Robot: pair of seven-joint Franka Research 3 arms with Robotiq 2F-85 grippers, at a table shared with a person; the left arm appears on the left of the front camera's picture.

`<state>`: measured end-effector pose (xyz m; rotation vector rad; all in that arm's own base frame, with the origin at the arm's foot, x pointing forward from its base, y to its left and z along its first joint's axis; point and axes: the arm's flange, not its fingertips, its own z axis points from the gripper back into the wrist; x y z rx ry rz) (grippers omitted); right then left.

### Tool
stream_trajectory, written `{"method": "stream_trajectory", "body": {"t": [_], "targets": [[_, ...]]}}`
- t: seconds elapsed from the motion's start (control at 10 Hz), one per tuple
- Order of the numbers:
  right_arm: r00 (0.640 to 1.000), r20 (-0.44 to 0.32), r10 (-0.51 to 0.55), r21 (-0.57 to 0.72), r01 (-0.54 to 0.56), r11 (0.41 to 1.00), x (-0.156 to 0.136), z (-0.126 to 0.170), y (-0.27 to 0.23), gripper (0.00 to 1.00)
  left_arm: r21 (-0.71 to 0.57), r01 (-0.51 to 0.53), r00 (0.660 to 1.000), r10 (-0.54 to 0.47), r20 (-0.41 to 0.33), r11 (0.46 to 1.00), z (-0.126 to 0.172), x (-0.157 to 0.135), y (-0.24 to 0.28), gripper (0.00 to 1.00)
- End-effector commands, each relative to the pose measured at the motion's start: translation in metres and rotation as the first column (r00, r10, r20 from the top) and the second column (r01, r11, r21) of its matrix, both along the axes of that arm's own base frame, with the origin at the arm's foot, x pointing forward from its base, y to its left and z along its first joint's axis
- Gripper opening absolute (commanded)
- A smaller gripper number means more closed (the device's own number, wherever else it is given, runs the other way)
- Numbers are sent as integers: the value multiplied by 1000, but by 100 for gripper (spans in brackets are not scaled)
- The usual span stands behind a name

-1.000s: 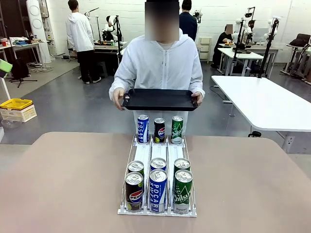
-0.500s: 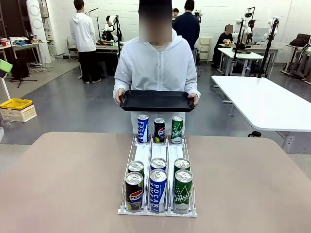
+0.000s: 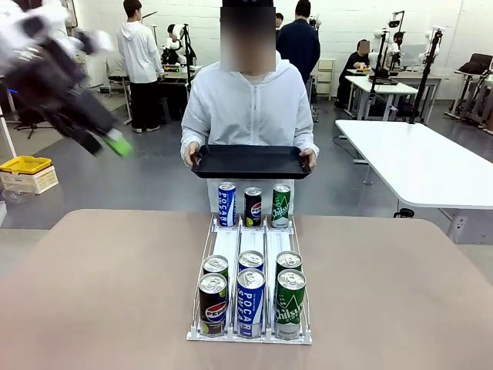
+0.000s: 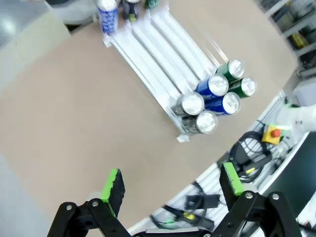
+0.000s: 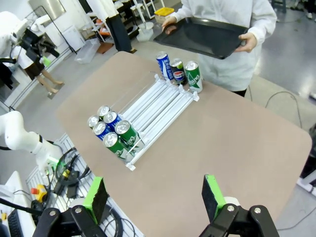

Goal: Retrieve and hand over the desired beverage to the person.
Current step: Pick up a can of the same type that the person held from the Automatic Can Dispenser.

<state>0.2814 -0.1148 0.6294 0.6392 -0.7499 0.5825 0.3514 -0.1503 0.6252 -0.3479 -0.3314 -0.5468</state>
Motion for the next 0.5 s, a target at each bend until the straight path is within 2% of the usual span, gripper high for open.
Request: {"method": "stream_trajectory", "body": {"t": [0.0, 0.2, 0.4], "targets": [[1000, 14, 20, 25, -20, 999, 2, 0, -1, 100, 159, -162, 977, 181, -113, 974, -21, 10, -58, 100], [1000, 14, 20, 25, -20, 999, 2, 0, -1, 100, 308, -263, 948, 305, -94, 914, -73, 6, -129, 100], [1000, 14, 20, 25, -20, 999, 2, 0, -1, 100, 323, -262, 948, 305, -89, 909, -99, -1, -169, 100]]}}
